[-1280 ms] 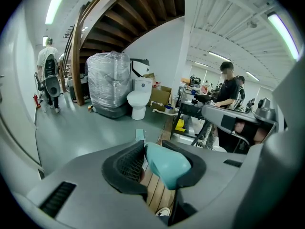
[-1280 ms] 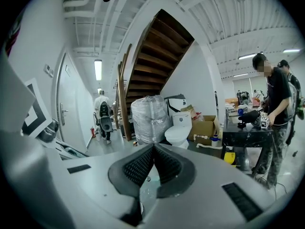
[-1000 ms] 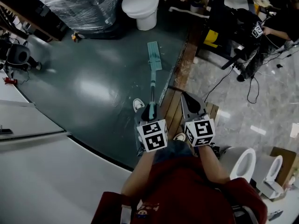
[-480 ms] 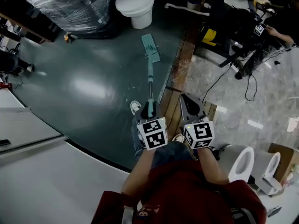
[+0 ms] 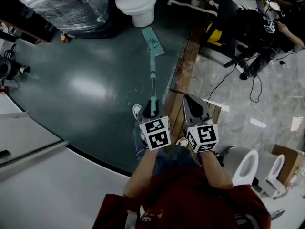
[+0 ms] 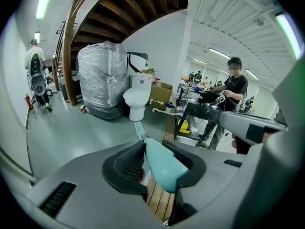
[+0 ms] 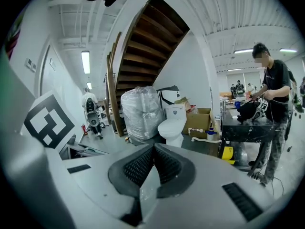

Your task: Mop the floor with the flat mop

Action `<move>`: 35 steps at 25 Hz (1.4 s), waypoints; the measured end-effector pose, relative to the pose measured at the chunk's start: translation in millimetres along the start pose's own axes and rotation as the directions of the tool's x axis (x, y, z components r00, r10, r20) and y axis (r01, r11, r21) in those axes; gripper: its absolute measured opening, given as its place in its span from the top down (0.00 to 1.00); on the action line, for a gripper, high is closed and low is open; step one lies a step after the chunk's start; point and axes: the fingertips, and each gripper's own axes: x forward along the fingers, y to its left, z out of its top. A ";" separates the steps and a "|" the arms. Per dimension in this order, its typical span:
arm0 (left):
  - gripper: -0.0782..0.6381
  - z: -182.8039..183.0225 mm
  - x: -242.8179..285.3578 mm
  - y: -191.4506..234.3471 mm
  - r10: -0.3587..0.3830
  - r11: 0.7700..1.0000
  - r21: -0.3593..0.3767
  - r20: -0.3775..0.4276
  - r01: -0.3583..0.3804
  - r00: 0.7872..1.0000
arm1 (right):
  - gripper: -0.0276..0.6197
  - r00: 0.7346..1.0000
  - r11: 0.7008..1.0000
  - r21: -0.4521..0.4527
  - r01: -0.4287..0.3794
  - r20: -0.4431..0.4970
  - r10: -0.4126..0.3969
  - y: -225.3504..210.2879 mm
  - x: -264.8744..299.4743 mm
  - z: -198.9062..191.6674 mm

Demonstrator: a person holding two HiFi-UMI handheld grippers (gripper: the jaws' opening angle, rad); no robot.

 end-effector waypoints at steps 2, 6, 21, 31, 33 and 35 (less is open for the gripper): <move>0.71 6.1 8.6 4.9 -0.003 1.000 -0.001 -0.003 0.003 1.000 | 0.93 1.000 1.000 0.003 0.000 -0.004 0.000 1.2 9.6 1.6; 0.71 17.0 22.0 11.7 -0.008 1.000 0.003 -0.001 0.008 1.000 | 0.93 1.000 1.000 0.014 0.002 -0.009 -0.001 2.1 26.8 3.0; 0.71 18.5 23.7 18.8 -0.015 1.000 -0.002 0.002 0.015 1.000 | 0.93 1.000 1.000 0.012 0.006 -0.009 -0.006 5.6 42.5 4.2; 0.71 10.9 21.5 15.6 -0.009 0.999 0.032 -0.010 0.009 1.000 | 0.93 1.000 1.000 0.010 0.026 -0.002 -0.026 5.6 27.9 4.6; 0.71 7.4 21.2 13.6 -0.009 0.999 0.039 -0.022 0.010 1.000 | 0.93 1.000 1.000 0.011 0.026 0.000 -0.026 5.7 25.0 5.7; 0.71 4.6 21.4 11.8 -0.012 0.999 0.047 -0.029 0.013 1.000 | 0.93 1.000 1.000 0.011 0.028 0.001 -0.028 5.1 22.9 7.3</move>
